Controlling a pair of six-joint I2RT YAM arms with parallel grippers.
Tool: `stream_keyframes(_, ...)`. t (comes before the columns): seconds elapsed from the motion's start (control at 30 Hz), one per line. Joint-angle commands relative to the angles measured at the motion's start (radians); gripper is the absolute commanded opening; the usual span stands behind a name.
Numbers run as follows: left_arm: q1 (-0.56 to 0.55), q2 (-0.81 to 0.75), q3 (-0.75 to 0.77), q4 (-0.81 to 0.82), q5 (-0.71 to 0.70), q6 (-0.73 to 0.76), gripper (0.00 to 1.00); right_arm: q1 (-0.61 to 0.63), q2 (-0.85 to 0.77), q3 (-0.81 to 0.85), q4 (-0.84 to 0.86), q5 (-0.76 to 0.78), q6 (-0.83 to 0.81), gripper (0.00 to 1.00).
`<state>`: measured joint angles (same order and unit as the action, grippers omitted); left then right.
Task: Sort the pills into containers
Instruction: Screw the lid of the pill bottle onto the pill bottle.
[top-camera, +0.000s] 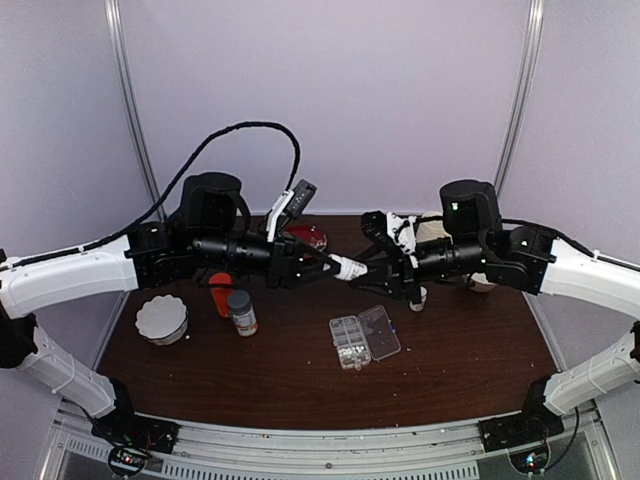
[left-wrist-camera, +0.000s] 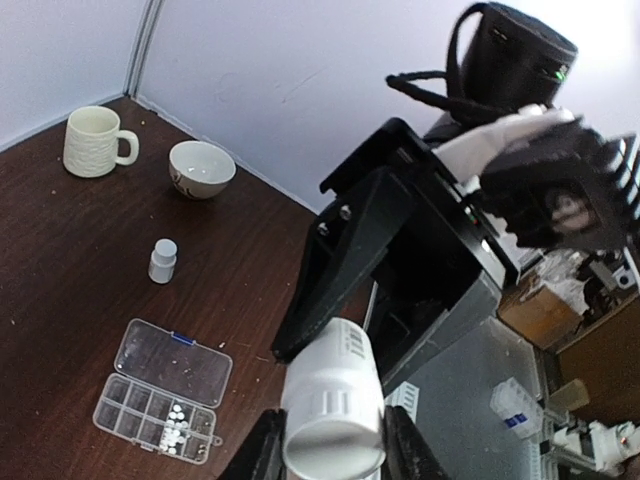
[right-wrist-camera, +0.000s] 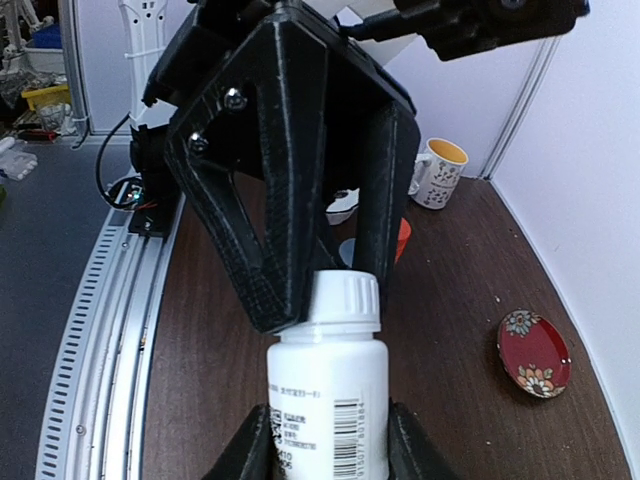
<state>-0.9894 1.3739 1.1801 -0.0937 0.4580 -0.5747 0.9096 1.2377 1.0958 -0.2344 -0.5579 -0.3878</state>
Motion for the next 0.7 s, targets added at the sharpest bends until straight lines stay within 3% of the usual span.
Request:
stream_keyframes(0.0,-0.021,0.015,0.05,-0.019,0.18,0.462,0.13,-0.007,0.019,0.045,0.049,-0.227,0.092,0.0)
stream_keyframes(0.23,-0.02,0.064,0.181,-0.266,0.177,0.941,0.08,-0.021,0.037,0.061,0.047,-0.352,0.147,0.0)
stream_keyframes(0.4,-0.021,0.052,0.205,-0.321,0.136,1.227,0.0,-0.024,0.042,0.054,0.07,-0.398,0.185,0.0)
stream_keyframes(0.67,-0.022,0.016,0.19,-0.357,0.151,1.489,0.0,-0.029,0.05,0.036,0.106,-0.446,0.222,0.0)
